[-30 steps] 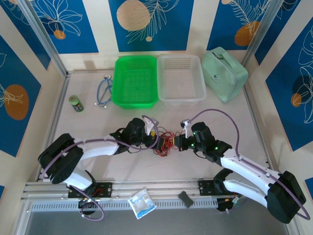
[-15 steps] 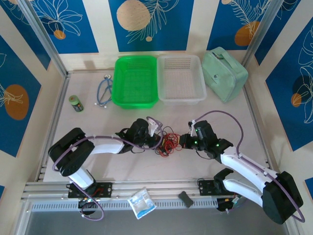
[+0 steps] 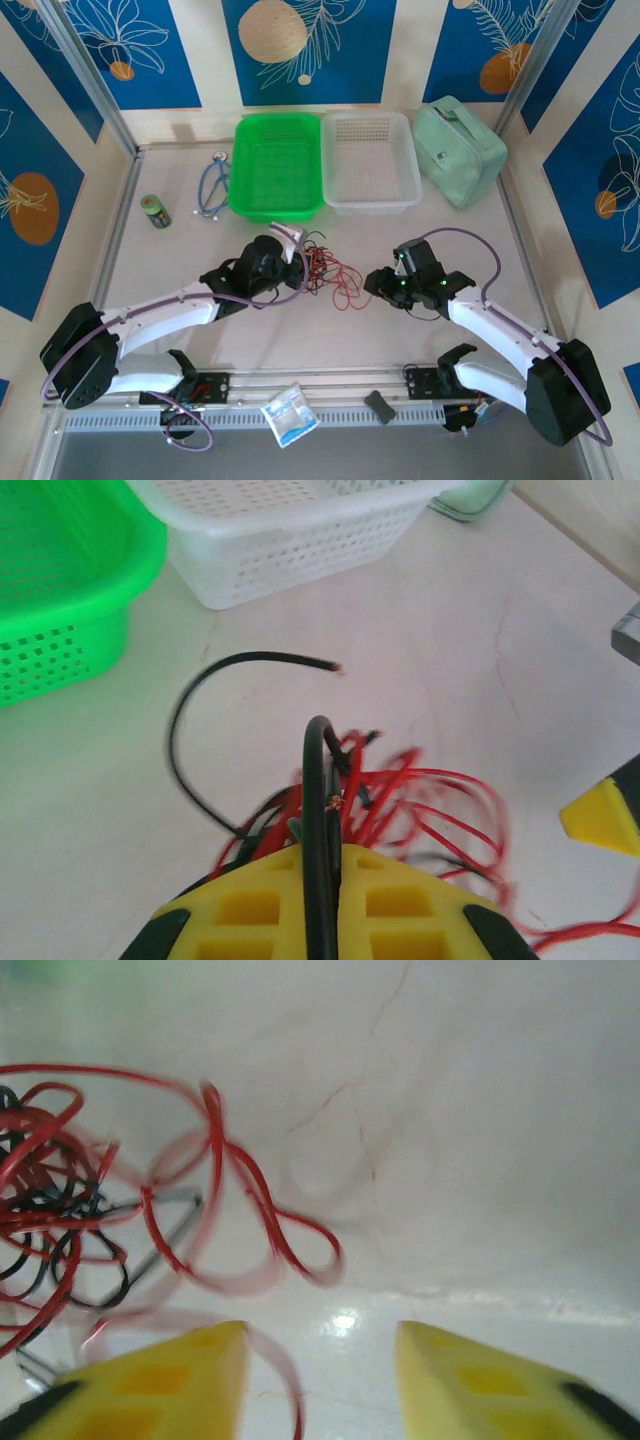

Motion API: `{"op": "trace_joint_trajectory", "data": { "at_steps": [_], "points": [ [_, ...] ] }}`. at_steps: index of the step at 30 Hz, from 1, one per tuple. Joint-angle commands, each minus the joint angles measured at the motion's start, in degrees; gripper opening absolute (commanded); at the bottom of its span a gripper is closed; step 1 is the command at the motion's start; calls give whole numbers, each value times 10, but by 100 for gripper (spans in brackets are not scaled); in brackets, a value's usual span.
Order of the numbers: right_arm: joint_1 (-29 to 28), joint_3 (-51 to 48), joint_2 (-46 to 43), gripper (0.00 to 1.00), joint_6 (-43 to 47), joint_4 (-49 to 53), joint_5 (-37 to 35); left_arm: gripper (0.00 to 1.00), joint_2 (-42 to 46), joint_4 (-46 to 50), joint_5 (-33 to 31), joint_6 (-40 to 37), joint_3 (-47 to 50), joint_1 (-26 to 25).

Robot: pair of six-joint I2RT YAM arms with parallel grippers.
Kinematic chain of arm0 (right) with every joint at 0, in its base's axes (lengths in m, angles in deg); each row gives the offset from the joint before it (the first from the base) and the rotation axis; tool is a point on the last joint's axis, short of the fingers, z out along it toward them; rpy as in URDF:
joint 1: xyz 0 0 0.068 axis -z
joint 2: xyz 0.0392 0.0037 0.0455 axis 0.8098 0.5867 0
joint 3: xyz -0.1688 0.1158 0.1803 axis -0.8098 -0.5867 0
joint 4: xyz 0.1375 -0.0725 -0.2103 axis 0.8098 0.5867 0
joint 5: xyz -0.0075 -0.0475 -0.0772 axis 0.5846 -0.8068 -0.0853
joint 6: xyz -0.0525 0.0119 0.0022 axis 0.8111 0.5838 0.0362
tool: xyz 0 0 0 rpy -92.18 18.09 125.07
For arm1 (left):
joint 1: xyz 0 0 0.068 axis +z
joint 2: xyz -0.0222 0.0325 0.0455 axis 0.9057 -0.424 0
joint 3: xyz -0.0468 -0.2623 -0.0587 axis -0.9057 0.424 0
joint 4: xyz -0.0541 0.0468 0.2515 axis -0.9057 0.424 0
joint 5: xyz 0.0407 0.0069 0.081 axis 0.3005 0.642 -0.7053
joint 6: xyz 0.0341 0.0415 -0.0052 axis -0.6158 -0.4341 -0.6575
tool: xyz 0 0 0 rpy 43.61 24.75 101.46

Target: Untangle the cables

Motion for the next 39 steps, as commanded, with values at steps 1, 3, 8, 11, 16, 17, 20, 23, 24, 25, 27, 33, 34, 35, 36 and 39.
{"op": "trace_joint_trajectory", "data": {
  "at_steps": [1, 3, 8, 11, 16, 17, 20, 23, 24, 25, 27, 33, 34, 35, 36, 39],
  "points": [
    [-18, 46, 2, 62, -17, 34, 25, 0, -1, -20, -26, 22, 35, 3],
    [-31, 65, -2, 72, -25, 50, 18, 0, -5, -46, -34, 44, 61, 3],
    [-70, 80, 10, 91, -74, 21, 15, 0, -16, -106, -53, 82, 113, 3],
    [-93, 88, 49, 93, -106, -13, 4, 0, -12, -109, -71, 97, 131, 3],
    [-122, 121, 148, 85, -156, -86, 27, 0, 24, -100, -102, 120, 164, 3],
    [-130, 136, 169, 84, -163, -93, 28, 0, 32, -94, -107, 122, 171, 3],
    [-157, 176, 224, 82, -181, -103, 22, 0, 49, -83, -114, 127, 184, 3],
    [-176, 206, 275, 82, -207, -113, 12, 0, 56, -83, -115, 136, 200, 3],
    [-180, 214, 291, 82, -213, -117, 10, 0, 57, -85, -115, 138, 204, 3],
    [-185, 223, 310, 82, -217, -120, 8, 0, 58, -87, -116, 142, 210, 3],
    [-191, 241, 344, 82, -224, -122, 10, 0, 59, -92, -117, 148, 220, 3],
    [-198, 291, 435, 78, -221, -126, 24, 0, 72, -94, -133, 166, 252, 3],
    [-199, 299, 447, 78, -220, -122, 24, 0, 75, -93, -137, 171, 258, 3],
    [-198, 305, 459, 76, -217, -120, 24, 0, 77, -92, -141, 173, 264, 3],
    [-198, 309, 467, 74, -215, -118, 25, 0, 79, -89, -146, 176, 268, 4],
    [-193, 324, 490, 58, -200, -106, 25, 0, 81, -80, -158, 185, 281, 5]
  ]
}}
